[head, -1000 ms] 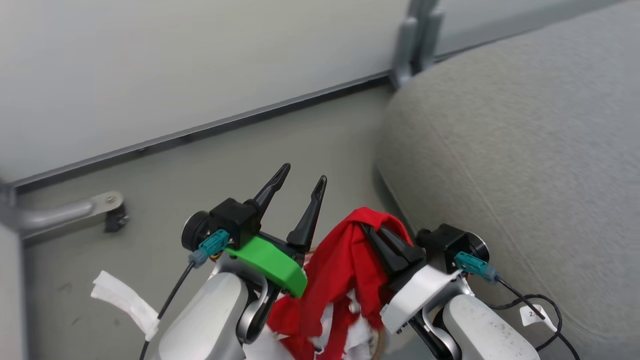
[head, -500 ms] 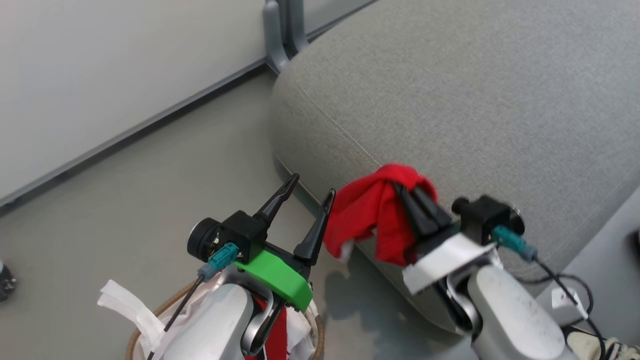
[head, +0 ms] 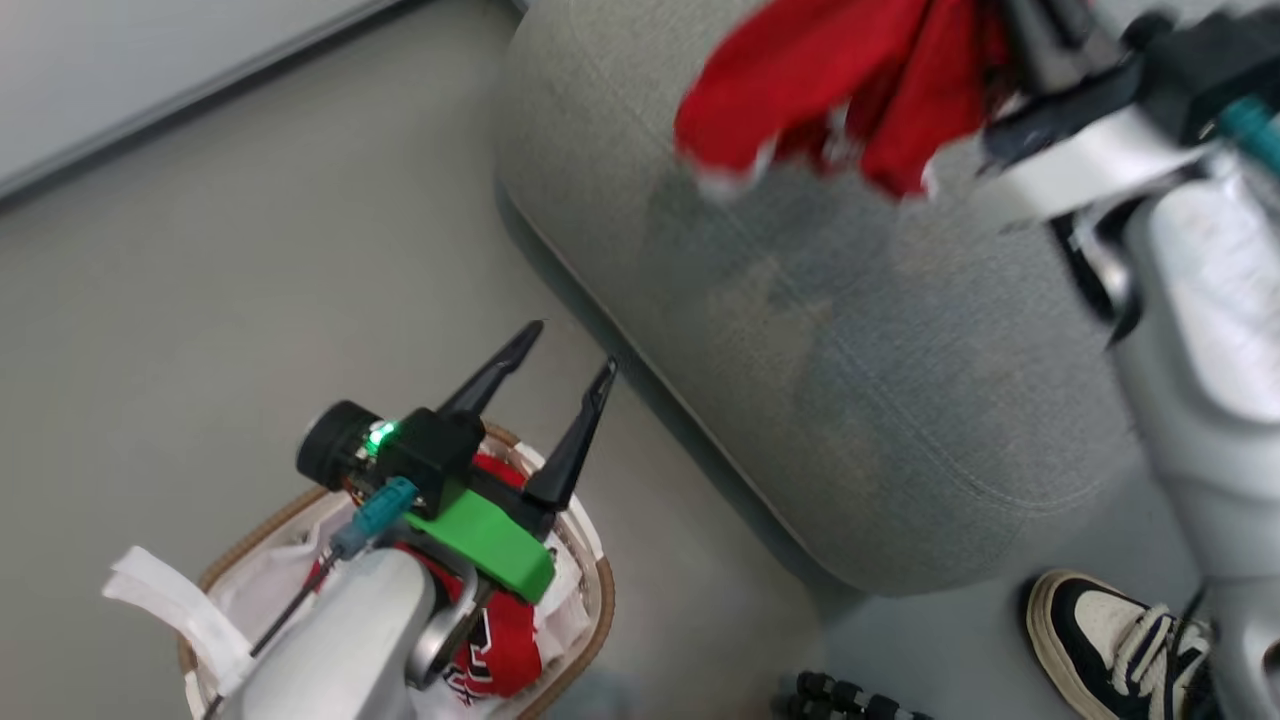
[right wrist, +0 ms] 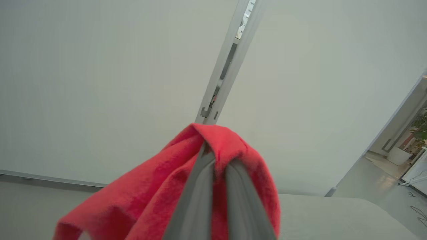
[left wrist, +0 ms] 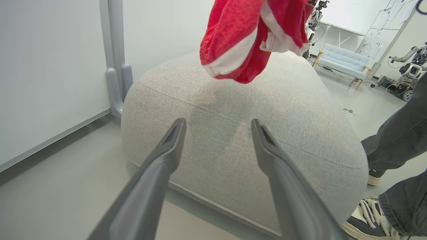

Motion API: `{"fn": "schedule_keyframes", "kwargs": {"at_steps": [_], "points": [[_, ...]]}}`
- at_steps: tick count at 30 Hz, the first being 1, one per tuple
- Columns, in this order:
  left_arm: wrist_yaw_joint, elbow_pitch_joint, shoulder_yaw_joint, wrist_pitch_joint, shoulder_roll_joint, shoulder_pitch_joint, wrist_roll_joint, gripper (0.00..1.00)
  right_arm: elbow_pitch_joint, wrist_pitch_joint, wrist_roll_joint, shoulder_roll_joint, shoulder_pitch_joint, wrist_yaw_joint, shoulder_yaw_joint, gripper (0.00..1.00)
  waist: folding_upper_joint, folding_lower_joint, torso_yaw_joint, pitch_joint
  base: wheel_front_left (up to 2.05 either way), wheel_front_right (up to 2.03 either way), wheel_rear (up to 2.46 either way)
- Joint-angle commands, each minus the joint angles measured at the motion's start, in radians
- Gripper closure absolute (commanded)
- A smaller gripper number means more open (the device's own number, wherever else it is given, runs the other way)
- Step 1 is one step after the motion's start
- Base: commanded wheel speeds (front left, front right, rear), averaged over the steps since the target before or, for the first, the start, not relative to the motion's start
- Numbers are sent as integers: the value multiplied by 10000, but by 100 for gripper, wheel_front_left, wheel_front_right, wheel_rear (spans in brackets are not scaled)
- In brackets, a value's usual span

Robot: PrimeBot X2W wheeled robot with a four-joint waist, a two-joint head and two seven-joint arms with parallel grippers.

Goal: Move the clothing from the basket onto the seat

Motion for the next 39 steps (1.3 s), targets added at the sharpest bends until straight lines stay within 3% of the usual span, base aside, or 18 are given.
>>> {"fn": "schedule_keyframes", "kwargs": {"at_steps": [1, 11, 20, 22, 24, 25, 26, 39], "points": [[-25, -143, 26, 8, 191, -282, 86, 0, 150, -44, -131, -184, -484, -10, -234, 100, -1, 0, 650, 1310, 0, 0, 0], [-25, -684, 4, 8, 699, -1075, 44, 0, 2627, 4, -884, -1475, -2987, -12, -1980, 100, -1, 0, 1782, 2912, 0, 0, 0], [-25, -721, 175, 8, 784, -1217, -62, 0, 4607, -26, -1556, -1243, -2897, -10, -4050, 98, -1, 0, 2262, 3600, 0, 0, 0], [-25, -701, 216, 8, 777, -1239, -72, 0, 4869, -35, -1606, -1046, -2644, -10, -4596, 64, -1, 0, 2280, 3590, 0, 0, 0], [-25, -647, 295, 8, 773, -1268, -73, 0, 4942, -38, -1776, -883, -2287, -10, -4913, 44, -1, 0, 2277, 3536, 0, 0, 0], [-25, -610, 344, 8, 761, -1268, -67, 0, 4902, -38, -1794, -792, -2027, -10, -5106, 13, -1, 0, 2267, 3465, 0, 0, 0], [-25, -568, 414, 8, 728, -1245, -64, 0, 4834, -39, -1842, -703, -1727, -12, -5249, 0, -1, 0, 2253, 3375, 0, 0, 0], [-25, 151, 1904, 8, 20, -432, 291, 0, 2678, -43, -1462, -42, 1887, -10, -6076, 0, -1, 0, 2599, 1563, 0, 0, 0]]}}
